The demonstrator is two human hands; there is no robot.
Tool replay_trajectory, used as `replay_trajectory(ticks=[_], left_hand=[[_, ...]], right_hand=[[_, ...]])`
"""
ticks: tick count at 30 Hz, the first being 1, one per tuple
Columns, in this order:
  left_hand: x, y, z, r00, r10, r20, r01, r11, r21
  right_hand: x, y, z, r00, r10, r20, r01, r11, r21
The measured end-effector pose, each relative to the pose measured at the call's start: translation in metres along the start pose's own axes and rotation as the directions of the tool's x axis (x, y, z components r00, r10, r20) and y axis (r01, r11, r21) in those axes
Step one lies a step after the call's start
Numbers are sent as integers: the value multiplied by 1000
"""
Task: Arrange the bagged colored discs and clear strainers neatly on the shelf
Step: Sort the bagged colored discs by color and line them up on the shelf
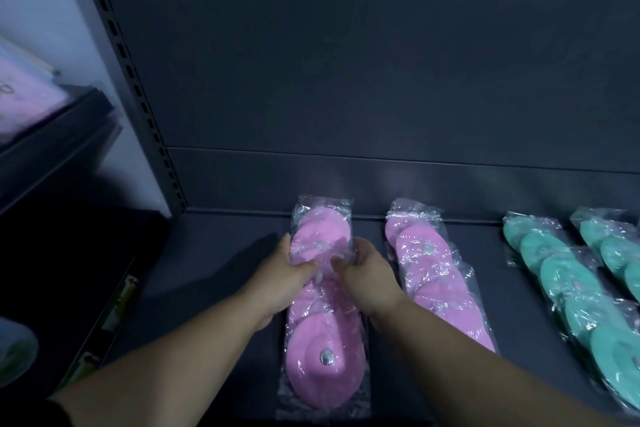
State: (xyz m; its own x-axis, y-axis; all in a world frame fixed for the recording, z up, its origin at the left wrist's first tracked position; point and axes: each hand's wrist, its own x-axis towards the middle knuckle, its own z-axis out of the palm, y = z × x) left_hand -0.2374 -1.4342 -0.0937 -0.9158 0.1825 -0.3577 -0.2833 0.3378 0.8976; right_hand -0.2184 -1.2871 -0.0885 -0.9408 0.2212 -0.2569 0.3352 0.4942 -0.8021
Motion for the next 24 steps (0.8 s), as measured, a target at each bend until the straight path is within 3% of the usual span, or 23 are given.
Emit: replay_trajectory(ticks=[13,19,21,24], left_hand=[[23,9,-8,999,18,-34,-17,999,29],[37,11,-5,1000,-4,-21,5,1000,22],[33,14,-5,1000,1,-29,0,1000,17],[24,26,-4,980,84,-178,-60,989,135]], right_hand=[[19,-10,-7,999,-26,-20,26,1000,3],[39,-18,6,998,16,56,-14,1000,-27],[40,-15,3,1000,8,17,-9,1000,23],[36,-11,-19,992,-3,-124,28,980,197]])
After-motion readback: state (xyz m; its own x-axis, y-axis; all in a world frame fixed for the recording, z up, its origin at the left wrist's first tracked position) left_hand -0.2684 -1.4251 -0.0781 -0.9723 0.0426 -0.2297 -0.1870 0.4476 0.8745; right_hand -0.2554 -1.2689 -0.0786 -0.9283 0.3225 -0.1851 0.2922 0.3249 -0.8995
